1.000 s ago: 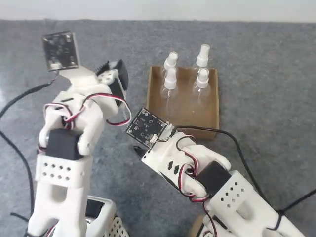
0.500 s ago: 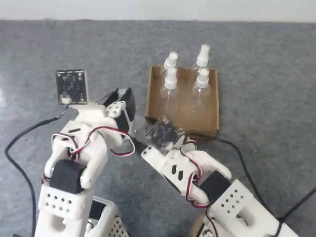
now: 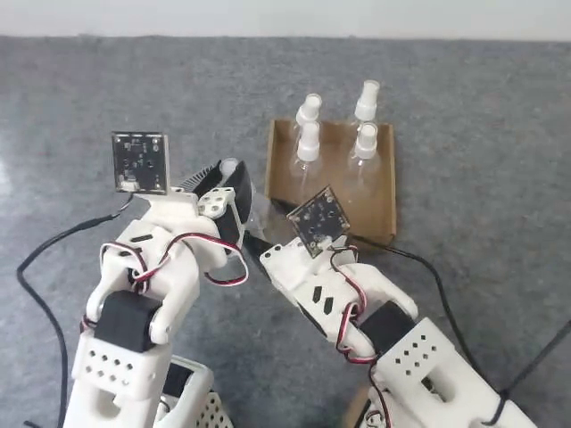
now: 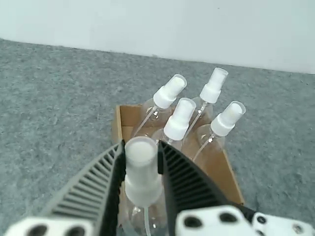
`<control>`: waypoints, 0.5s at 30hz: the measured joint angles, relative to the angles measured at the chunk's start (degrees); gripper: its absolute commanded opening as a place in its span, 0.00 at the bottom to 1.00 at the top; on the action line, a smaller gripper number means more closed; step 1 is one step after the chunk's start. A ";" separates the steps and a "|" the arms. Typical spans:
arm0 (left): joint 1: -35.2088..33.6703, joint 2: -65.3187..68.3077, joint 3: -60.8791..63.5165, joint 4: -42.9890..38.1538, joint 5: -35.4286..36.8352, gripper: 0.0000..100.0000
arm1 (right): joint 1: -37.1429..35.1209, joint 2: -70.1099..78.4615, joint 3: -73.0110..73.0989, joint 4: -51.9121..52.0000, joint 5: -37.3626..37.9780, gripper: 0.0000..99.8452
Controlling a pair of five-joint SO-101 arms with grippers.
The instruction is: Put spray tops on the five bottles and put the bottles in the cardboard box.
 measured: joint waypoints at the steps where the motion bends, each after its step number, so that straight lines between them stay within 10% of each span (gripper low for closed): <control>1: 0.00 0.00 0.00 0.00 0.00 0.08 | 0.09 0.00 0.00 0.00 0.00 0.01; 15: -5.54 0.53 -18.81 11.96 -6.68 0.17 | 3.96 -0.26 0.18 -0.97 -0.44 0.01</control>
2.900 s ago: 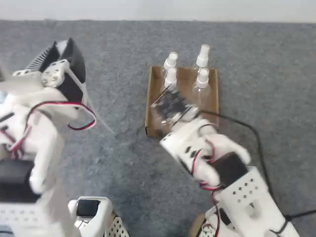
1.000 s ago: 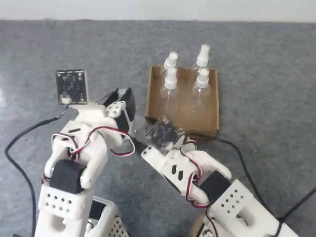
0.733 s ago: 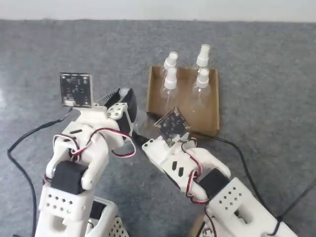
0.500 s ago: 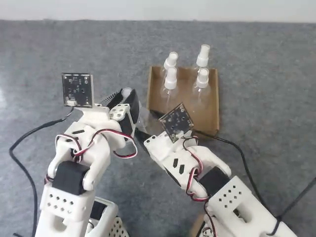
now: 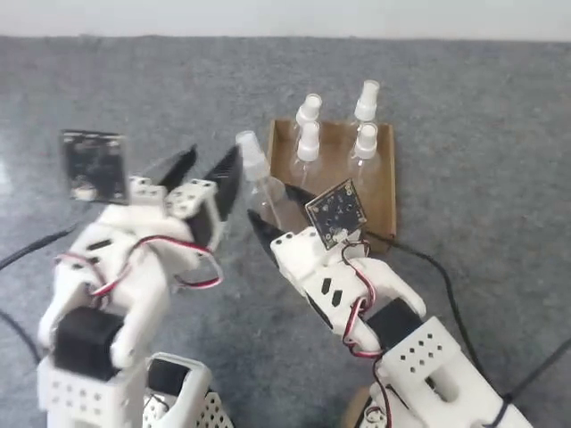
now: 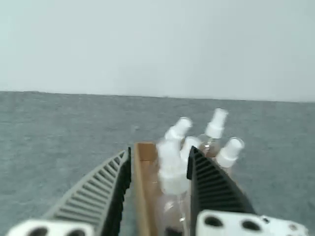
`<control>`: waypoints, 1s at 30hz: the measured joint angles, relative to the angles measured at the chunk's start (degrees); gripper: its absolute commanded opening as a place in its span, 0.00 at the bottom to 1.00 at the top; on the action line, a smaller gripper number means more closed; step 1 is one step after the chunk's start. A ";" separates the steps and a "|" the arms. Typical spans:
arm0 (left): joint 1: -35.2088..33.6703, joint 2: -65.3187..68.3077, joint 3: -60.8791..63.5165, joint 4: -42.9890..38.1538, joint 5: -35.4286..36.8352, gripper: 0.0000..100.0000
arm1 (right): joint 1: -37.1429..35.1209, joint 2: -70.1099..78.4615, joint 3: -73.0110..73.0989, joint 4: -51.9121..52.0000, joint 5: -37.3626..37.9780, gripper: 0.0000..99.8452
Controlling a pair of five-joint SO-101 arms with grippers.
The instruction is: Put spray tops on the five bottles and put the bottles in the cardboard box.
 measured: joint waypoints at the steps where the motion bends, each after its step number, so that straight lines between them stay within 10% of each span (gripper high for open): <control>1: -1.41 -0.44 -0.44 1.32 -1.41 0.17 | 0.97 0.00 0.00 0.00 0.00 0.01; 30: 5.01 -32.70 45.10 -8.97 -15.38 0.31 | -2.02 22.68 -40.62 30.33 -0.35 0.01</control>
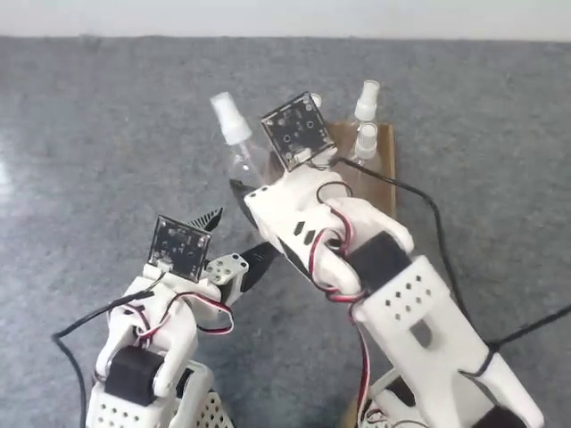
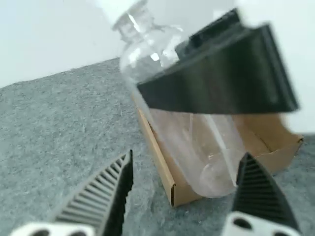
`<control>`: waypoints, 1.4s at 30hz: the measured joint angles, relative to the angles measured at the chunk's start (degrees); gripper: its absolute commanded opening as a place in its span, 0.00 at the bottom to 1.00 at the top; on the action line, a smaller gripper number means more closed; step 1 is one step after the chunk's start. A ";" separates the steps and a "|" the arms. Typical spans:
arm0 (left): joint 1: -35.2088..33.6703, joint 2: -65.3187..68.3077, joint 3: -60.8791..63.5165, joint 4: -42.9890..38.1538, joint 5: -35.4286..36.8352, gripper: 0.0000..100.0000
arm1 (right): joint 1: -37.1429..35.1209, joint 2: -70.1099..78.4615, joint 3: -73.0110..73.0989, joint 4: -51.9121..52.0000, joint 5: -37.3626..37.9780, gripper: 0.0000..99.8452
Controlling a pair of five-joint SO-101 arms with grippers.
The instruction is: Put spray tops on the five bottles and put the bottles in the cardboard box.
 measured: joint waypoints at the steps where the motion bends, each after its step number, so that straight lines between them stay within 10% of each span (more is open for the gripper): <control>1: 0.00 0.00 0.00 0.00 0.00 0.31 | 0.00 -0.97 -0.09 1.14 0.00 0.01; 16: -0.18 0.00 0.00 0.44 -0.53 0.31 | 4.48 -9.41 0.18 7.65 1.32 0.01; 28: -17.76 0.26 7.21 -0.18 -7.65 0.25 | 16.44 -10.29 25.41 -17.14 5.01 0.01; 42: -18.29 0.53 9.49 -2.73 -9.41 0.25 | 16.97 -17.05 42.90 -32.09 5.27 0.01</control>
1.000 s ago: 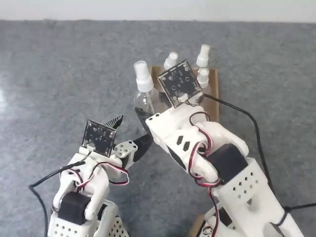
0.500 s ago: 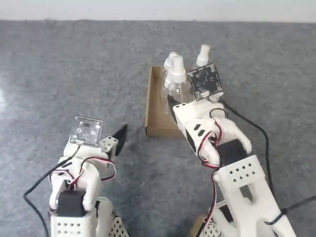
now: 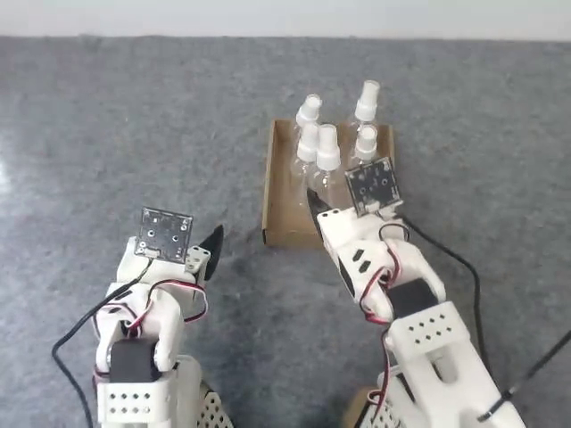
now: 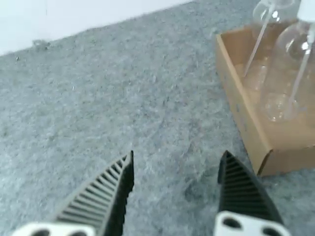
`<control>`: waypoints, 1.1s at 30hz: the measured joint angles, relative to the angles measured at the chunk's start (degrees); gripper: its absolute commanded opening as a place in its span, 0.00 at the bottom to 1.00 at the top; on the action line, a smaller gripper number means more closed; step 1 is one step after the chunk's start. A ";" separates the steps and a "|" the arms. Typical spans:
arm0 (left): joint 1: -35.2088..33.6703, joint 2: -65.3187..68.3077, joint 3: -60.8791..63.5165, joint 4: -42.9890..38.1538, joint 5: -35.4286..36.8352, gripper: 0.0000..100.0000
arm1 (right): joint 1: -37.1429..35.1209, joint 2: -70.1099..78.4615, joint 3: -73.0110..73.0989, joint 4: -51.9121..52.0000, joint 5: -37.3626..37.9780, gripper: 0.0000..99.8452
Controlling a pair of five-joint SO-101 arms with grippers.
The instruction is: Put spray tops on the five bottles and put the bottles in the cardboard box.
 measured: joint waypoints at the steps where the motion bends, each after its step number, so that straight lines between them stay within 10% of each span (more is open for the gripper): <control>1: 0.00 0.00 0.00 0.00 0.00 0.25 | 0.00 -0.62 0.62 -0.62 0.00 0.01; 33: 0.00 0.00 0.00 0.00 0.00 0.25 | 2.37 -1.58 14.77 -17.32 0.00 0.01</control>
